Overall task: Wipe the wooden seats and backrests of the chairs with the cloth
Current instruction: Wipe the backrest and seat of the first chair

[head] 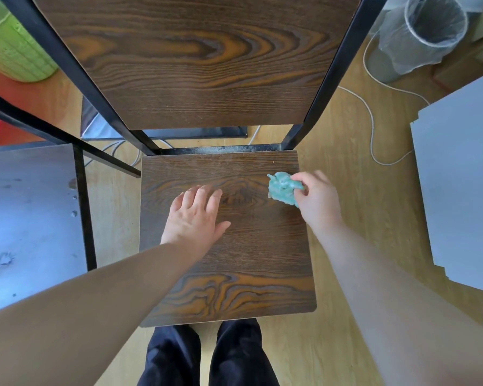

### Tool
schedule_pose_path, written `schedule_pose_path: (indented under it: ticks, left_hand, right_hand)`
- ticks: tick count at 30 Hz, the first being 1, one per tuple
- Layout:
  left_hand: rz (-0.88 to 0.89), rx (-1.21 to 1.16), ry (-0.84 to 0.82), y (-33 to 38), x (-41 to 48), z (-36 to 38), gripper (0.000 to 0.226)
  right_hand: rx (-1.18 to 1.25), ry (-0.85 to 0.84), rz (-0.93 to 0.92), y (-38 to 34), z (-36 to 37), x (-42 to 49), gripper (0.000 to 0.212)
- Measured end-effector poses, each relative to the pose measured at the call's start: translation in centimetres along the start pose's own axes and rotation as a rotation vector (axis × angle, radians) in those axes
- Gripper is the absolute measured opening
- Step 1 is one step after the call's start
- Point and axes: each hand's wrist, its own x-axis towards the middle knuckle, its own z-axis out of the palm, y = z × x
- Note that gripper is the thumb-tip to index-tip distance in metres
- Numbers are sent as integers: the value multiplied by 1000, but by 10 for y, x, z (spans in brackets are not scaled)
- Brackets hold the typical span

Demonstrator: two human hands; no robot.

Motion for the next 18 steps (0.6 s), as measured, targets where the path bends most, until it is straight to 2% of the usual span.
schedule_pose_path:
  ticks: [3,11,15,18]
  left_hand:
    - [2,-4,-8,0,-2,1,72]
    - [7,-12,-3,-2,-2,5,71]
    - [7,-10,5,-5,-1,7,71]
    - [-1,-14,11,-9,1,7,71]
  right_hand:
    - [-97,19,-154,3,10,-3,33]
    - [-340,-7,-141,1,37,-17,63]
    - [-437,21,-136,-2,40,-12,53]
    - [-383,36,-104,-10,37,-4,40]
